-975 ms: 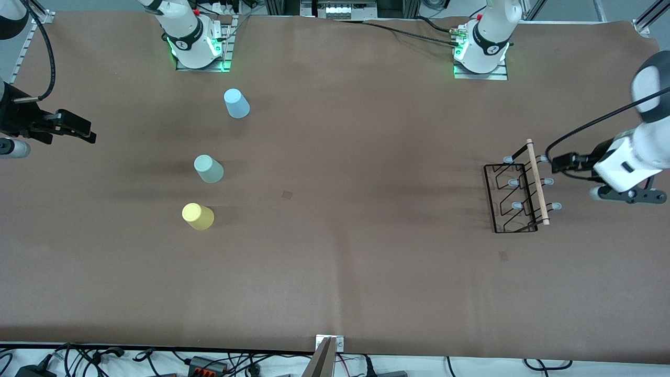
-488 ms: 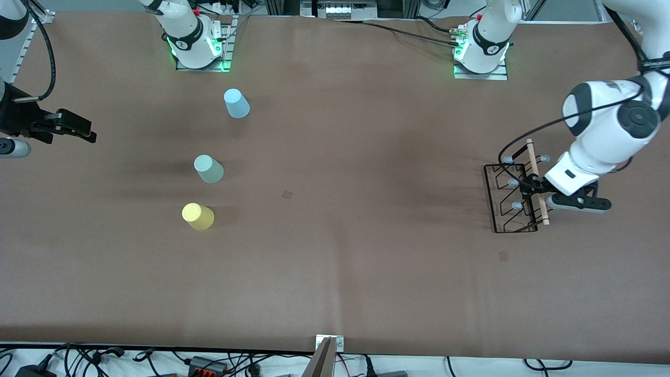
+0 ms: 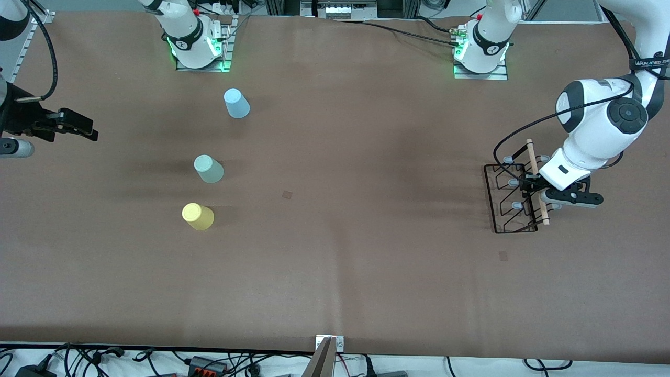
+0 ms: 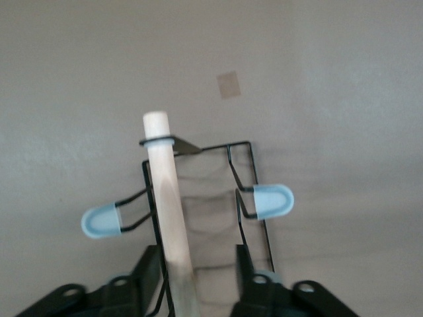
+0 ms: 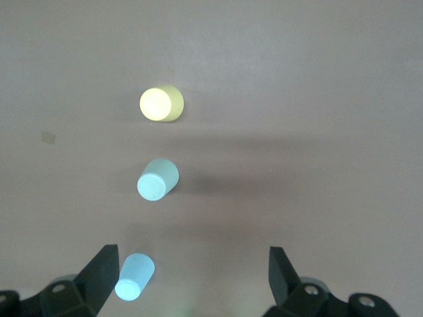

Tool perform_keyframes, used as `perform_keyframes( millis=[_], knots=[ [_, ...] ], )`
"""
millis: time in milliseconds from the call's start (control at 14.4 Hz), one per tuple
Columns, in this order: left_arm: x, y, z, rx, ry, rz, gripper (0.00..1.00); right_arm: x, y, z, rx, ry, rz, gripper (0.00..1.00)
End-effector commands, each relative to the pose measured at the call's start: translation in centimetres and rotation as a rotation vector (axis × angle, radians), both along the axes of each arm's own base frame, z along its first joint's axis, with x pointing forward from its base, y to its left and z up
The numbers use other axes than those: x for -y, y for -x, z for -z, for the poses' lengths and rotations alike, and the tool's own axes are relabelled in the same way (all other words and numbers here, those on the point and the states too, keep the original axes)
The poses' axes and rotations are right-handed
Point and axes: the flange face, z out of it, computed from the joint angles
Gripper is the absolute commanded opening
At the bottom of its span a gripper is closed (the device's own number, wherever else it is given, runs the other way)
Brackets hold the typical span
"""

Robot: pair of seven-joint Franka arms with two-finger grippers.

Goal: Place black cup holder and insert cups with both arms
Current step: 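Carry the rack to mid-table with the left gripper while the right gripper reaches out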

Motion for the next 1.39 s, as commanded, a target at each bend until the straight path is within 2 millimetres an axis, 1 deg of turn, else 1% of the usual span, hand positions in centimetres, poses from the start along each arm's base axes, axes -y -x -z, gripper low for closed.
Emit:
perform_keyframes(
  millis=[0,139,279,348,418,488,557,697,766,905,975,1045,1114,1184,1254,1323],
  knots=[
    [-0.4,0.6,-0.9,-0.010,-0.012,-0.008,0.08,-0.3,-0.2,0.2,-0.031,0.007,-0.021,1.00],
    [-0.4,0.1,-1.6,0.005,-0.014,-0.007,0.02,-0.2,-0.5,1.2,-0.047,0.006,-0.020,1.00],
    [-0.5,-1.0,-3.5,0.038,-0.016,-0.005,0.01,-0.3,-0.5,2.8,-0.115,0.005,-0.018,1.00],
    [-0.3,-1.3,-4.4,0.026,-0.017,-0.003,0.01,-0.3,-0.2,3.0,-0.138,0.008,-0.010,1.00],
    [0.2,-1.9,-5.9,0.005,-0.019,0.002,0.01,-0.2,-0.2,3.2,-0.145,0.008,-0.007,1.00],
    [1.3,-2.4,-7.8,-0.032,-0.020,0.013,0.01,-0.1,-0.1,3.5,-0.155,0.005,-0.008,1.00],
    [3.2,-2.7,-9.7,-0.068,-0.018,0.038,0.01,-0.2,-0.1,3.6,-0.160,0.003,-0.010,1.00],
    [7.8,-2.4,-12.6,-0.172,-0.019,0.109,0.02,-0.2,0.0,4.0,-0.169,0.002,-0.013,1.00],
    [11.3,-2.0,-13.8,-0.217,-0.014,0.166,0.02,-0.3,0.1,4.3,-0.173,0.002,-0.014,1.00],
    [18.7,-1.5,-14.6,-0.239,0.001,0.292,0.02,-0.4,0.5,5.0,-0.180,0.003,-0.017,1.00],
    [22.1,-1.2,-14.5,-0.240,0.020,0.347,0.02,-0.6,0.7,5.4,-0.172,-0.002,-0.018,1.00],
    [24.8,-1.1,-14.0,-0.247,0.039,0.353,0.02,-0.7,1.0,5.8,-0.154,-0.004,-0.016,1.00],
    [28.3,-0.4,-13.1,-0.262,0.056,0.310,0.02,-0.7,1.5,6.0,-0.137,-0.005,-0.015,1.00],
    [30.9,-0.1,-12.3,-0.272,0.071,0.241,0.02,-0.7,2.4,6.3,-0.134,-0.004,-0.015,1.00],
    [34.3,0.4,-11.4,-0.281,0.088,0.193,0.02,-0.7,3.5,7.1,-0.115,-0.004,-0.015,1.00],
    [37.7,0.9,-11.0,-0.277,0.105,0.168,0.02,-0.6,4.8,7.8,-0.094,-0.003,-0.012,1.00]
  ],
)
